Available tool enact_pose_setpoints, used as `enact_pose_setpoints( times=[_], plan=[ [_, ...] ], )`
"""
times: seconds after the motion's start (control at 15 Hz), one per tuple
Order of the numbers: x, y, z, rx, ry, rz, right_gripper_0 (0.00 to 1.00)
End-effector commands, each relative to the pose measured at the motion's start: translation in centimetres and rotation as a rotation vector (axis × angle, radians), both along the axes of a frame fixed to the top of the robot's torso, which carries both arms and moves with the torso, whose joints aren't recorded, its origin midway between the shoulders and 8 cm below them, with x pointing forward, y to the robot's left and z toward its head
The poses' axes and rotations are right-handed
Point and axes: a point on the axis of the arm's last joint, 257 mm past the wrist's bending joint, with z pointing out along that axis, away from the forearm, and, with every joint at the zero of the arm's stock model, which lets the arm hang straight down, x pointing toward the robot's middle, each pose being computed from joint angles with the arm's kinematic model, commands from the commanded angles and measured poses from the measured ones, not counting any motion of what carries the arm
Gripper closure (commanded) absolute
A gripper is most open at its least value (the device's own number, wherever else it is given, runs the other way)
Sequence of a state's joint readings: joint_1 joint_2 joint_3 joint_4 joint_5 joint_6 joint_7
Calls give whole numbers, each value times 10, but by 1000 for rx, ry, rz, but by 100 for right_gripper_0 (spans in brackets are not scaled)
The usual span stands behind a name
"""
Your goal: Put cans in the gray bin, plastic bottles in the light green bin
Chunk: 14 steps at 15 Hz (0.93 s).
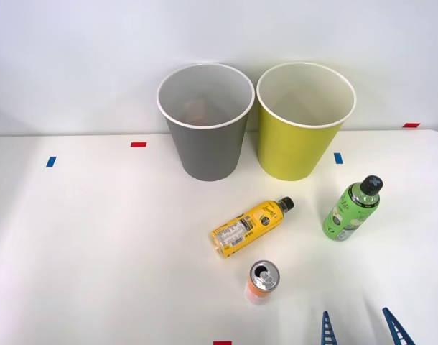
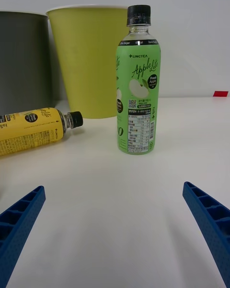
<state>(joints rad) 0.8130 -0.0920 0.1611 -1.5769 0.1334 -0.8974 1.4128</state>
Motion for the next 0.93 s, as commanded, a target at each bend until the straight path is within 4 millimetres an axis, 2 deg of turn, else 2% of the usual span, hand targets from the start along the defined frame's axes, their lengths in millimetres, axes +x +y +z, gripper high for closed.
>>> enact_pose_setpoints(
  times=[0.07,0.2,0.53,0.67,0.93],
  plan=[
    [-2,3,-11,4,23,8,0],
    [-4,9,14,31,-52,10,0],
    [12,-9,36,-35,-67,-90,0],
    [26,-11,38,-2,-77,-92,0],
    [69,-11,49,33,-103,-89,0]
  ],
)
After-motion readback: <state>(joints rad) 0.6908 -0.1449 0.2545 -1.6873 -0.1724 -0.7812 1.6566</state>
